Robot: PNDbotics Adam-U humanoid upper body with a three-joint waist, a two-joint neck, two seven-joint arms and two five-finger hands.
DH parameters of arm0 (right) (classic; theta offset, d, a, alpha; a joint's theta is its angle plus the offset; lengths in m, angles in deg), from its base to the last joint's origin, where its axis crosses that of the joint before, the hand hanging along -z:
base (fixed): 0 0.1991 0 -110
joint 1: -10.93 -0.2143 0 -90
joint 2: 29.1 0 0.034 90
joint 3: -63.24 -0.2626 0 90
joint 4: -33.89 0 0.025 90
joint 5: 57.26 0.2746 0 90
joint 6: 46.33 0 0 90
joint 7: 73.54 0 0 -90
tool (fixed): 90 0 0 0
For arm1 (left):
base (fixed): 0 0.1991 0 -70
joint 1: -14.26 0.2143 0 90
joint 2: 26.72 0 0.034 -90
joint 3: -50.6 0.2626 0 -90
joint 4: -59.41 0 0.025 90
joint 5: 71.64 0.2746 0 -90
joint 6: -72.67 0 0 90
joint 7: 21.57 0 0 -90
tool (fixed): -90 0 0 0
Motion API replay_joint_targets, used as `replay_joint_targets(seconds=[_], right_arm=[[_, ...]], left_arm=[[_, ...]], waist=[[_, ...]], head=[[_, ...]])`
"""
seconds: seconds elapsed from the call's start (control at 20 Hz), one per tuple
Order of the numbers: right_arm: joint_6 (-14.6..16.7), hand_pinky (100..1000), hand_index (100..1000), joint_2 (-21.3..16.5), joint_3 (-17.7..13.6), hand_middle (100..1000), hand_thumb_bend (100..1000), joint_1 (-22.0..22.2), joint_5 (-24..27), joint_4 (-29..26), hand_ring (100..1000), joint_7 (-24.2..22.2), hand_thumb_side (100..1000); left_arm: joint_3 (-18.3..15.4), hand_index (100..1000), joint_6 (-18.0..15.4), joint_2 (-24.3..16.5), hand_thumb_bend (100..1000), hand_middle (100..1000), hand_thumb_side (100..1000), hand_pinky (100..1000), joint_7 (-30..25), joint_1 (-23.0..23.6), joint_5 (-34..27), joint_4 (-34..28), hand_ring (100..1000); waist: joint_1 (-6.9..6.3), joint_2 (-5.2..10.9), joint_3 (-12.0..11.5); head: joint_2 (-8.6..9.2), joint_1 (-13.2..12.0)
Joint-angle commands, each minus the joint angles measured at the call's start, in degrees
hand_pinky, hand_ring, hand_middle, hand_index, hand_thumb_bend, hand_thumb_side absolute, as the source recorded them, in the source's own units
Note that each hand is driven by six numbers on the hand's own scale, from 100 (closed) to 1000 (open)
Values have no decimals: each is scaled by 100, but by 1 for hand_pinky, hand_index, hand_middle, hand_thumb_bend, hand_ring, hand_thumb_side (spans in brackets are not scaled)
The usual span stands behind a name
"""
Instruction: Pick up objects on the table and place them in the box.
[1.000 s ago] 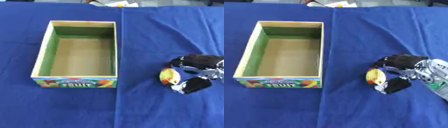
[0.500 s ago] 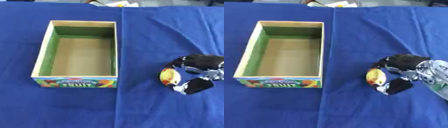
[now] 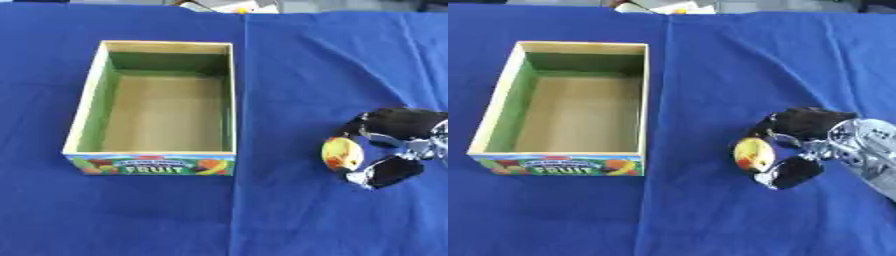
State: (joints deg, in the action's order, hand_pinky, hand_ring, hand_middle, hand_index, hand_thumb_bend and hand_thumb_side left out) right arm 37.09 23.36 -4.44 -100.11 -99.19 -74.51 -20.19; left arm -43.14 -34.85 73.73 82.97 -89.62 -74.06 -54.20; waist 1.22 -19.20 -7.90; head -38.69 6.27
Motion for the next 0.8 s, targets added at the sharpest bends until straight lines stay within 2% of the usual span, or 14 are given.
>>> replay_joint_targets(seconds=[0.05,0.1,0.15,0.2,0.5,0.7,0.8], right_arm=[[-69,748,797,-95,-17,545,100,-55,-49,17,738,155,396],[-91,742,790,-96,-18,538,100,-64,-31,-25,729,225,346],[-105,738,782,-102,-14,534,100,-74,-16,-74,720,280,232],[-113,734,776,-112,-5,531,100,-83,-5,-121,713,318,178],[-261,692,704,-141,-23,503,100,-109,167,-409,653,538,168],[-400,657,584,-178,-111,478,100,-141,229,-590,619,707,171],[-435,646,557,-181,-161,470,100,-170,230,-613,607,846,170]], left_arm=[[20,718,-1,-56,100,830,988,553,-30,-17,14,-98,831],[19,718,0,-56,100,830,987,553,-31,-17,14,-98,831],[20,718,1,-56,100,830,986,553,-33,-18,14,-98,832],[22,718,2,-56,100,830,985,553,-37,-19,14,-98,832],[17,719,8,-61,100,831,989,554,-52,-22,13,-98,832],[25,720,20,-60,100,831,988,555,-71,-31,8,-98,832],[20,720,17,-63,100,831,988,555,-74,-32,3,-98,832]], waist=[[-1,79,1],[0,78,3],[2,78,4],[3,79,4],[6,94,-1],[15,109,3],[11,118,-6]], head=[[19,10],[18,8],[16,8],[13,9],[26,3],[47,9],[51,8]])
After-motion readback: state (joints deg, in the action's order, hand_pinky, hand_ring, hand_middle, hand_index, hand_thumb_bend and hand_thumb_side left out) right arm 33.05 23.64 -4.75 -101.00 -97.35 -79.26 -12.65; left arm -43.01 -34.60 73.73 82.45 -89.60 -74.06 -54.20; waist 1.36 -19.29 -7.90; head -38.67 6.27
